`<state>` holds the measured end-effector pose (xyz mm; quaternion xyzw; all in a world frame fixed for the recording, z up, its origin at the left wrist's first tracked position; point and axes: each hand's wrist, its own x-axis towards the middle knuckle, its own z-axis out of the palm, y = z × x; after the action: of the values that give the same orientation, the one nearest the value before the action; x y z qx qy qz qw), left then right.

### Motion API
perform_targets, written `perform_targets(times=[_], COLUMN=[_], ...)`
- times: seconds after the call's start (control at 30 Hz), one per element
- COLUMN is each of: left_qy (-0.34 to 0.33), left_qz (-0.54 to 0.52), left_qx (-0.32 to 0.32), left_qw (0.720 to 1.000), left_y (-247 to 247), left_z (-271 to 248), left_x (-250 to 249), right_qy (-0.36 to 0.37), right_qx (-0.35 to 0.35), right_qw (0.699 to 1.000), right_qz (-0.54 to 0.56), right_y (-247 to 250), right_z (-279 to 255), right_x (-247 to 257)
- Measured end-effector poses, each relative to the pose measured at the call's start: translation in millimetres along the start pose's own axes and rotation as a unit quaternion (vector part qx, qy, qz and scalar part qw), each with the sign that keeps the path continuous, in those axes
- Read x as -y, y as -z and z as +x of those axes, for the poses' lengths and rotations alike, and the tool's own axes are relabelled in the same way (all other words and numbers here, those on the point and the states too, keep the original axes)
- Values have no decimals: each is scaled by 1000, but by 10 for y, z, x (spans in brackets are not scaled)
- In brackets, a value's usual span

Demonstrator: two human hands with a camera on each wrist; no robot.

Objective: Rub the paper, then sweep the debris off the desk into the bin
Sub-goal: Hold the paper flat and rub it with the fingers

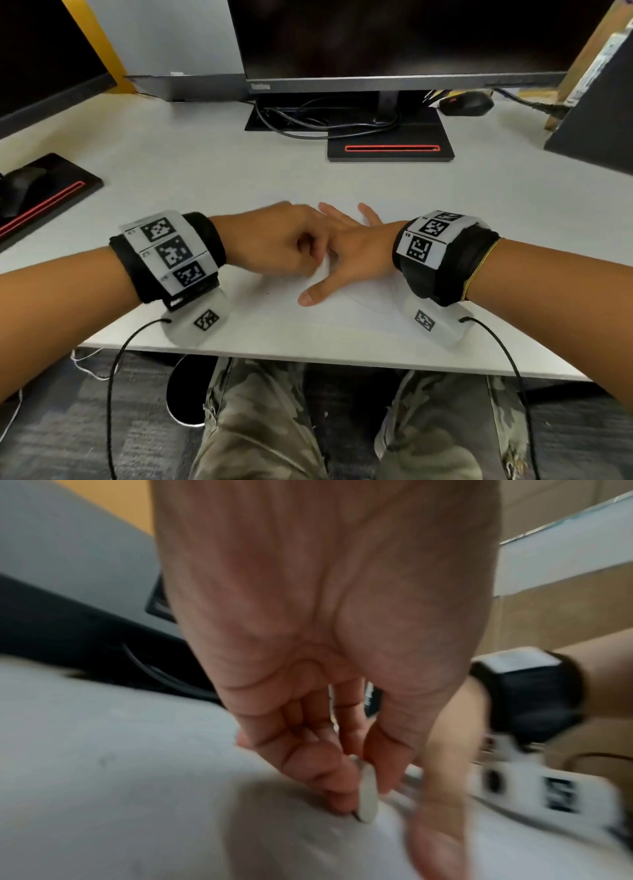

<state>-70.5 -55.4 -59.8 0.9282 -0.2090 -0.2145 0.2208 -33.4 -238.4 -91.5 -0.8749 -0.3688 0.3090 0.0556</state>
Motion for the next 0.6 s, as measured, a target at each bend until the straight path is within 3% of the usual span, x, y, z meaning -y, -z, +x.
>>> perform_targets(times=[0.07,0.2,0.3,0.33,0.43,0.6], left_qy=[6,35,-4,-2,11,-17], left_qz=[-10,3,-11,-11,26,45], left_qx=[20,-53,38,45,-20,51], left_qw=[1000,998,999,999,999,998], left_y=[14,110,12,37,132,68], left_z=[4,9,-84,-90,-104,-154], left_x=[11,139,38,59,185,92], right_qy=[-6,-5,-7,-8,-8,-14], right_qx=[8,9,4,7,12,16], right_qw=[1000,1000,1000,1000,1000,1000], right_qz=[-9,-14,-12,-12,-15,-17], right_y=[42,30,-4,-2,17,38], right_z=[9,16,28,30,26,13], right_x=[23,-1,-32,-33,-14,11])
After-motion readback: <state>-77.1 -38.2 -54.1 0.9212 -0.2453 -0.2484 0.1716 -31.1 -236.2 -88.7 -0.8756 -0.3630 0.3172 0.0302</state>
